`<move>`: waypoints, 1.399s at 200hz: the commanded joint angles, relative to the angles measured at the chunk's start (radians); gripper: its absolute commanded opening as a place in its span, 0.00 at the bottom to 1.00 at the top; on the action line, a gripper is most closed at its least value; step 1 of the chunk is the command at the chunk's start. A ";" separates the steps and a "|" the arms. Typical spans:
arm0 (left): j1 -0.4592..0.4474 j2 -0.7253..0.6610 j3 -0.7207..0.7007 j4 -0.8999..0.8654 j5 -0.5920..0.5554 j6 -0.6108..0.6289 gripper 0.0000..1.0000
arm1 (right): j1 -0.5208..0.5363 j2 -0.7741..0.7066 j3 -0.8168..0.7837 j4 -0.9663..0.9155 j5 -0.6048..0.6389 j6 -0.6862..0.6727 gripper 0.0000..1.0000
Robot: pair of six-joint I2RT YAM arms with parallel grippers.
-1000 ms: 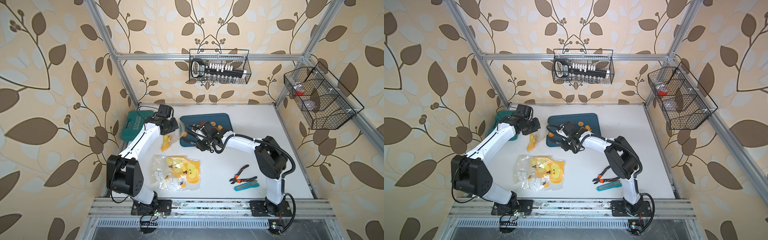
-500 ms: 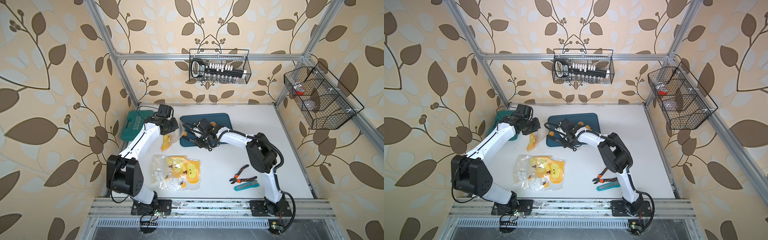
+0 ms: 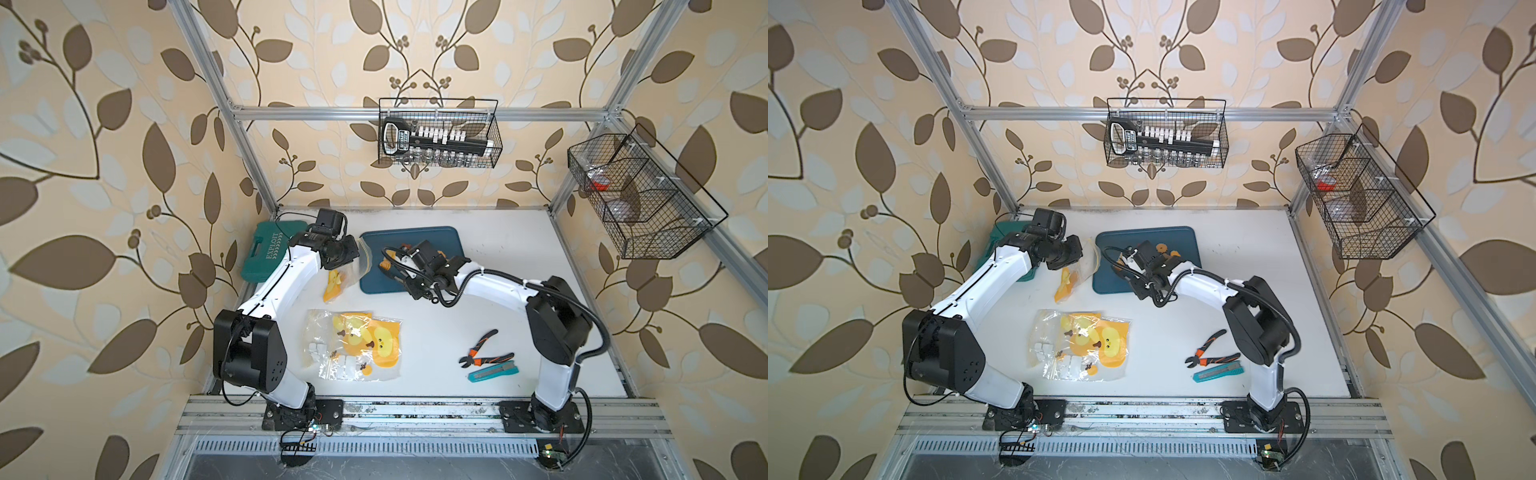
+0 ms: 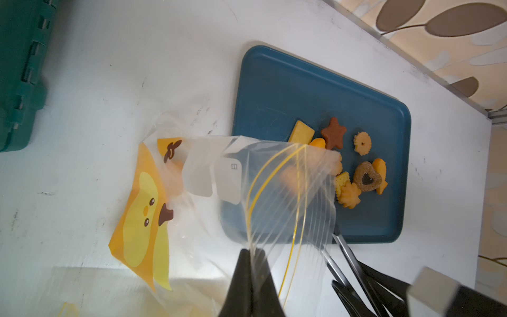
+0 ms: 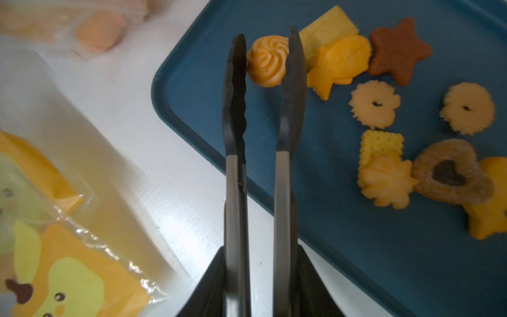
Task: Put the cookies into a resealable bag to prevent moisture
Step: Pick up the cookie from the tray, then place the cookie in the ziploc bag.
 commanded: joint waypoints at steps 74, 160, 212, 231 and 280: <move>-0.009 0.102 0.045 0.036 0.132 0.034 0.00 | 0.034 -0.282 -0.141 0.100 -0.035 0.002 0.33; -0.025 0.097 0.043 0.033 0.135 0.045 0.00 | 0.066 -0.111 0.002 0.023 -0.076 -0.049 0.42; -0.026 0.094 0.039 0.035 0.134 0.045 0.00 | 0.065 -0.175 -0.043 0.074 -0.081 -0.023 0.54; -0.026 0.097 0.039 0.035 0.135 0.044 0.00 | 0.057 -0.235 -0.105 0.126 -0.061 0.003 0.54; -0.023 0.037 0.009 0.039 0.030 0.018 0.00 | -0.009 -0.331 -0.256 0.158 0.107 0.142 0.50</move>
